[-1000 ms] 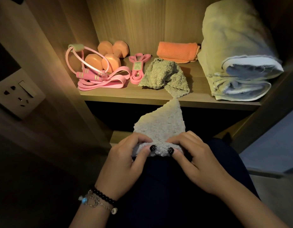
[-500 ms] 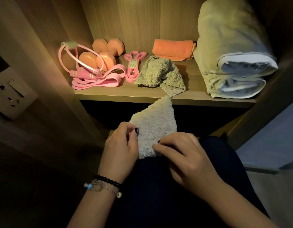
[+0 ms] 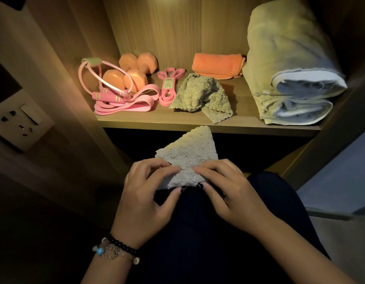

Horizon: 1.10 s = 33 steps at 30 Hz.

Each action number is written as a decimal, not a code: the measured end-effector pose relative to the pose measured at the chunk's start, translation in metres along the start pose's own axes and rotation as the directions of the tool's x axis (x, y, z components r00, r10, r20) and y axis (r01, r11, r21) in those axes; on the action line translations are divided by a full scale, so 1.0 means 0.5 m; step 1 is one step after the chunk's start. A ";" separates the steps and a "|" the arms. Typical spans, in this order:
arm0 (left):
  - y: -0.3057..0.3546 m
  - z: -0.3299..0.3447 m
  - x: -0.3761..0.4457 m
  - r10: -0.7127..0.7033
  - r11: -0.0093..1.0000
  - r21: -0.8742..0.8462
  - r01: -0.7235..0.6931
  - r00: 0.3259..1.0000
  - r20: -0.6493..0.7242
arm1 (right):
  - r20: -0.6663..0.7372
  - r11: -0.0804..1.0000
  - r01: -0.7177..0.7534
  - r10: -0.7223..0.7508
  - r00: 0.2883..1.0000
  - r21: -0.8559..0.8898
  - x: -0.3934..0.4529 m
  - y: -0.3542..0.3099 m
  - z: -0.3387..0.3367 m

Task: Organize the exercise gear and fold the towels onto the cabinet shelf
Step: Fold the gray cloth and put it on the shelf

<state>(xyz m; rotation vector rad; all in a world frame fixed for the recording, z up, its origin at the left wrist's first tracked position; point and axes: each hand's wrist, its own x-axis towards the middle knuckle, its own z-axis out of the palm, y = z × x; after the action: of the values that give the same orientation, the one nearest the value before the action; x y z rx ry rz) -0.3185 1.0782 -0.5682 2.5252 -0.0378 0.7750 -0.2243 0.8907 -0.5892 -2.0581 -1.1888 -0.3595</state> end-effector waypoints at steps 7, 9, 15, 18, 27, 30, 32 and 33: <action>0.009 -0.004 0.003 -0.063 0.982 -0.180 0.062 0.998 -0.001 | 0.115 0.974 -0.136 0.117 0.986 0.179 0.014 0.000 -0.030; 0.020 -0.003 0.003 -0.113 0.961 -0.255 0.110 0.994 0.000 | 0.123 0.975 -0.158 0.140 0.983 0.157 0.009 -0.003 -0.032; 0.036 0.009 0.007 -0.319 0.891 -0.323 0.318 0.946 0.054 | 0.093 0.924 -0.331 0.318 0.943 0.191 0.025 -0.020 -0.018; 0.041 0.015 0.014 -0.398 0.865 -0.320 0.387 0.917 0.032 | 0.090 0.884 -0.392 0.382 0.920 0.254 0.037 -0.021 -0.016; 0.045 0.029 0.022 -0.544 0.830 -0.216 0.514 0.831 -0.111 | 0.071 0.993 -0.063 0.071 0.995 -0.101 0.000 -0.019 -0.004; 0.037 0.022 0.016 -0.262 0.965 -0.094 0.246 0.930 -0.257 | 0.161 0.991 -0.124 0.129 0.978 -0.045 0.017 -0.010 -0.010; 0.022 0.016 0.010 -0.112 0.990 -0.112 0.090 0.971 -0.212 | 0.198 0.980 -0.191 0.177 0.964 0.055 0.031 0.002 -0.014; 0.013 0.015 0.008 -0.089 0.988 -0.135 0.069 0.985 -0.149 | 0.214 0.970 -0.223 0.198 0.957 0.099 0.038 0.009 -0.016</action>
<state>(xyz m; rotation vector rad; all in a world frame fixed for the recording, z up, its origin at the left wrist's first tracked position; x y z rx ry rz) -0.3123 1.0697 -0.5685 2.3236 0.0621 0.9038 -0.2096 0.8960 -0.5750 -2.1259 -1.0639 0.0258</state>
